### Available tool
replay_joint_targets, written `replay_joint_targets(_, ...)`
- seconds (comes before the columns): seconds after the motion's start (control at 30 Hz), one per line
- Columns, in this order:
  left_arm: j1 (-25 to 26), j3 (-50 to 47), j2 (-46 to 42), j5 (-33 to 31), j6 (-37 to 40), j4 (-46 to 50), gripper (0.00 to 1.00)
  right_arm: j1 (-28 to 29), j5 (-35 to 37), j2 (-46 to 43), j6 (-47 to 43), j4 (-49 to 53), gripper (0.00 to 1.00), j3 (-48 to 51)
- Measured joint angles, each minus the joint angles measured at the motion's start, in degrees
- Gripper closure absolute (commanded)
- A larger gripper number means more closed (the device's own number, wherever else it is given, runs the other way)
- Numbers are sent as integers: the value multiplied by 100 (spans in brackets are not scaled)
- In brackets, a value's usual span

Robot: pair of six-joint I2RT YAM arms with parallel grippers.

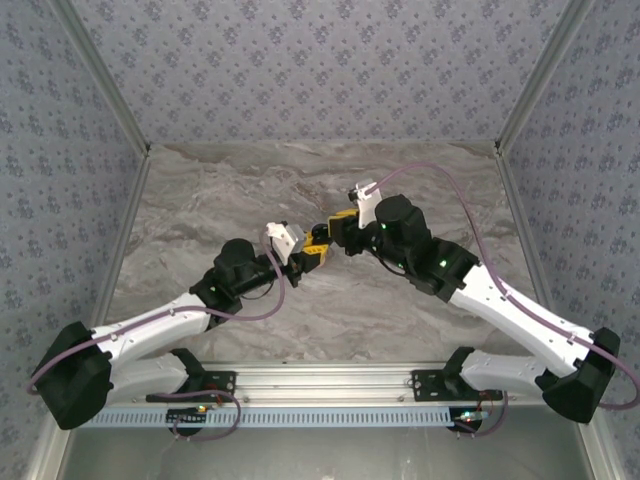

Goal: Insert wireless bluetooth earbuds into charging case

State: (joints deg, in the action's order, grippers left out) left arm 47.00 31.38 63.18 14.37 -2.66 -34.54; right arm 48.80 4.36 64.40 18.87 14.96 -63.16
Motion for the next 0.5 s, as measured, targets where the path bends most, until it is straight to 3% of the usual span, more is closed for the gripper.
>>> replay_joint_targets(0.5,0,0,-2,-2,0,0,100,173,44,114,155,22,76,26)
